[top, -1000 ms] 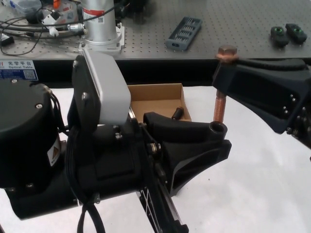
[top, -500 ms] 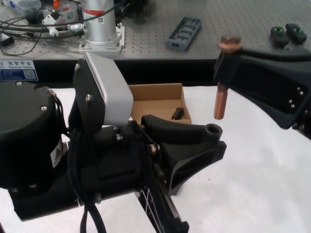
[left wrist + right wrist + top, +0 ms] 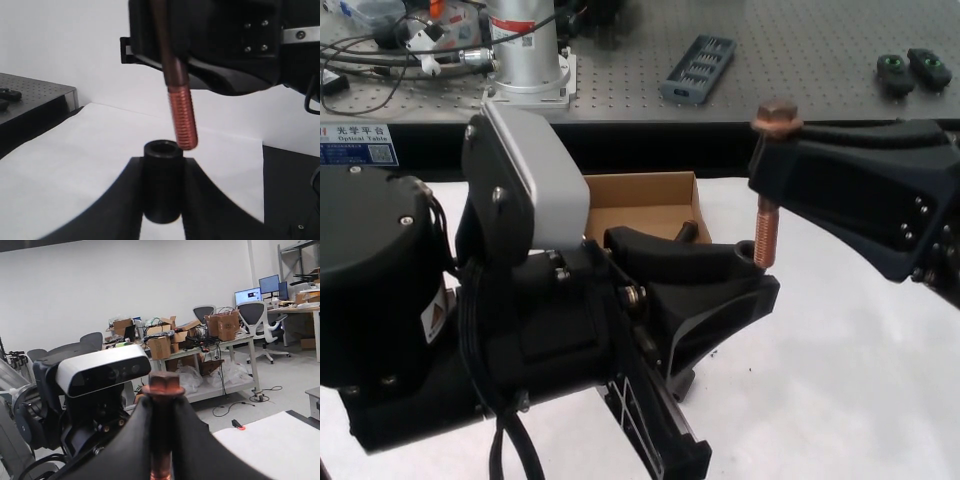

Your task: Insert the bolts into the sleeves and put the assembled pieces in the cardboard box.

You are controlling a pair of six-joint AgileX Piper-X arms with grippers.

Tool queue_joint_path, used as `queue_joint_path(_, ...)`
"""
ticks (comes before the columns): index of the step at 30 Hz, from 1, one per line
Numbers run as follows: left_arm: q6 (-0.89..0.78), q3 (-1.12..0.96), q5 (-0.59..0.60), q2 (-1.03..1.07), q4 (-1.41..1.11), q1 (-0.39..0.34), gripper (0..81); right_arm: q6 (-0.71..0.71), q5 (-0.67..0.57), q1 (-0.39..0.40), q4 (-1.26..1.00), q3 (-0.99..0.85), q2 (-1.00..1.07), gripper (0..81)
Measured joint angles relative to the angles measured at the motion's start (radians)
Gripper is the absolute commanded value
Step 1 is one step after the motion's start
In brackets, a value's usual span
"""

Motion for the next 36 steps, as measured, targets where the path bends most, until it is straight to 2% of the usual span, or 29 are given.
queue_joint_path(18, 0.0, 0.003, 0.029, 0.0, -0.011, 0.0, 0.6, -0.013, 0.01, 0.0, 0.002, 0.0, 0.033, 3.6)
queue_joint_path(24, 0.0, 0.012, 0.021, 0.0, -0.06, 0.0, 0.6, -0.016, -0.033, 0.0, 0.026, -0.011, 0.034, 3.6)
queue_joint_path(28, 0.0, 0.016, 0.002, 0.002, -0.064, 0.0, 0.6, -0.062, -0.047, 0.0, 0.062, -0.019, 0.034, 0.5)
queue_joint_path(33, 0.0, 0.02, -0.001, 0.008, -0.064, 0.0, 0.6, -0.106, -0.058, 0.0, 0.11, -0.02, 0.034, 21.1)
queue_joint_path(34, 0.0, 0.02, -0.008, 0.008, -0.072, 0.0, 0.6, -0.11, -0.06, 0.0, 0.128, -0.014, 0.037, 24.1)
queue_joint_path(36, 0.0, 0.016, -0.015, 0.008, -0.089, 0.0, 0.6, -0.115, -0.048, 0.0, 0.138, -0.015, 0.037, 25.1)
